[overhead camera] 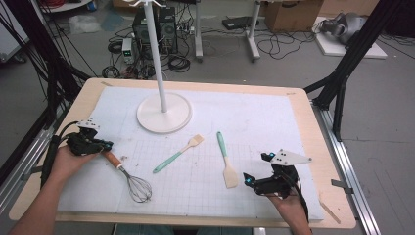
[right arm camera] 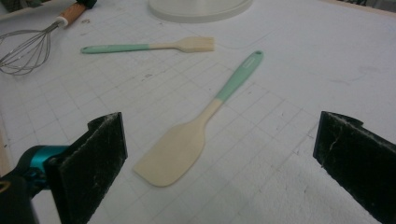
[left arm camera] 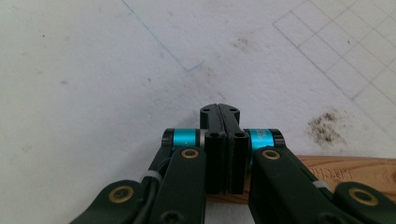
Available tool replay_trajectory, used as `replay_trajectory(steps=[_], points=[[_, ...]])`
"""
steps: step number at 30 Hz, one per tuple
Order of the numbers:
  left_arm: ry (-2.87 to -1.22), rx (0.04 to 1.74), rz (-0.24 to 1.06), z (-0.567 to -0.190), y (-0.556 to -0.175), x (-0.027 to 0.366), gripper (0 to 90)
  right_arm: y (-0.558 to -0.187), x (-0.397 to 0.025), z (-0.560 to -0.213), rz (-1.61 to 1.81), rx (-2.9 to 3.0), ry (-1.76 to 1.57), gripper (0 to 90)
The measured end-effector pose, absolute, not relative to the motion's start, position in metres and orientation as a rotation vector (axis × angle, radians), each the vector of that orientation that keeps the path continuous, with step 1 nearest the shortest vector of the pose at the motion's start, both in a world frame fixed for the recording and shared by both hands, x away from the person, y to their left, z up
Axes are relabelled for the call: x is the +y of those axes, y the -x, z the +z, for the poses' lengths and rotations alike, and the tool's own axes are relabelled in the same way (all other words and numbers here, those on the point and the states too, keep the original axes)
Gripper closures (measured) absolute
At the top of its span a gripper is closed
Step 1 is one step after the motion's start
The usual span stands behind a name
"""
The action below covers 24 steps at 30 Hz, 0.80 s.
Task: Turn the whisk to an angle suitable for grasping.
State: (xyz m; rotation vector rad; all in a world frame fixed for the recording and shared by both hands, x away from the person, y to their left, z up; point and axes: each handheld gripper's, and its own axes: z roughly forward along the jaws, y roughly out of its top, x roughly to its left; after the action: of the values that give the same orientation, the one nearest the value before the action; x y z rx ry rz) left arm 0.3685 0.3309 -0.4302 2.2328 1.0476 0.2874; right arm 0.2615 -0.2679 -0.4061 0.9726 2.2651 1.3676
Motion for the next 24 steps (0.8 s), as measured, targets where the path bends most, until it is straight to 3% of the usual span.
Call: replay_trajectory(steps=[24], points=[[-2.237, 1.017, 0.276, -0.431, -0.343, 0.355, 88.9, -0.262, -0.265, -0.406, 1.362, 2.275, -0.969, 1.4]])
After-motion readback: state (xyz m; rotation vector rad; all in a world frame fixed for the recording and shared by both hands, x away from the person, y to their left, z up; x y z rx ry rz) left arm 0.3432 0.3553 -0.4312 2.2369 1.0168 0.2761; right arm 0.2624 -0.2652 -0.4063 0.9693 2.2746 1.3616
